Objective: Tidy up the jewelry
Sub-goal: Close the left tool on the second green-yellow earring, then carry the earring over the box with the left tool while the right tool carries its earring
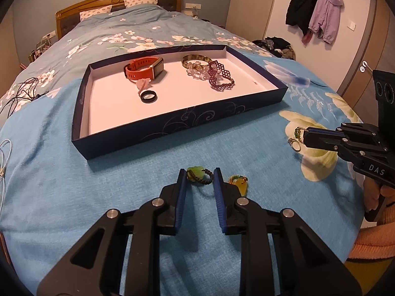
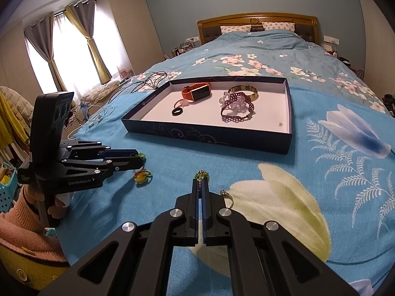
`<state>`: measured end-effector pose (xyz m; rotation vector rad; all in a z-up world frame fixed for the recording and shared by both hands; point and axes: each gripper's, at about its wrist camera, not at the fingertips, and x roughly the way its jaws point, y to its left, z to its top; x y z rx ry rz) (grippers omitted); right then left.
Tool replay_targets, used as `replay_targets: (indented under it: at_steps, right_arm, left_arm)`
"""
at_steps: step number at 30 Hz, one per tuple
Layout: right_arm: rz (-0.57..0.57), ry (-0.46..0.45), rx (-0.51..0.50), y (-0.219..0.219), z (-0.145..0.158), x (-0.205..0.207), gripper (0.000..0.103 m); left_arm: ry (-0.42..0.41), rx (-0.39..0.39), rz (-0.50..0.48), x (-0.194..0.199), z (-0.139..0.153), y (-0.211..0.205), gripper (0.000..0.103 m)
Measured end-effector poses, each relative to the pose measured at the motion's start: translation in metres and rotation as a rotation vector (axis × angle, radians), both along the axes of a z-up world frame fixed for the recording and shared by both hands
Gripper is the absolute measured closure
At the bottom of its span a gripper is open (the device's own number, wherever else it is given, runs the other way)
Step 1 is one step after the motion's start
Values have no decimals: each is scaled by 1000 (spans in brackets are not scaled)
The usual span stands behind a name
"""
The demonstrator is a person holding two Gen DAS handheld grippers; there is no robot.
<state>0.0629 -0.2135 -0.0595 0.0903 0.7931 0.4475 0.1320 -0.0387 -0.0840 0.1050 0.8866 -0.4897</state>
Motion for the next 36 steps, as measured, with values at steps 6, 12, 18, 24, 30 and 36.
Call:
replay_targets:
  at_steps: [6,12,18,24,30,36]
  right_arm:
    - [-3,-13,5,-1,4,2,102]
    - [2,-34,7,2,11,6,102]
    - [6,-52,12,3,16,9,102]
    - [3,-61,18,3,20,11,102]
    - [0,-69,20,2,21,14,102]
    - [-3,-76,22,3,23,19,102]
  left_arm:
    - [-28,-8,14,-4,9,4,81]
    - [-66,-20,25,-7,23,7,81]
    - [-92,-28,22,-9,32,7,81]
    - [-104,-33,25,-9,36,7,81]
    - [-124,-37,31,-9,43,8,81]
    - [-139,-41,36,-8,48,8,81]
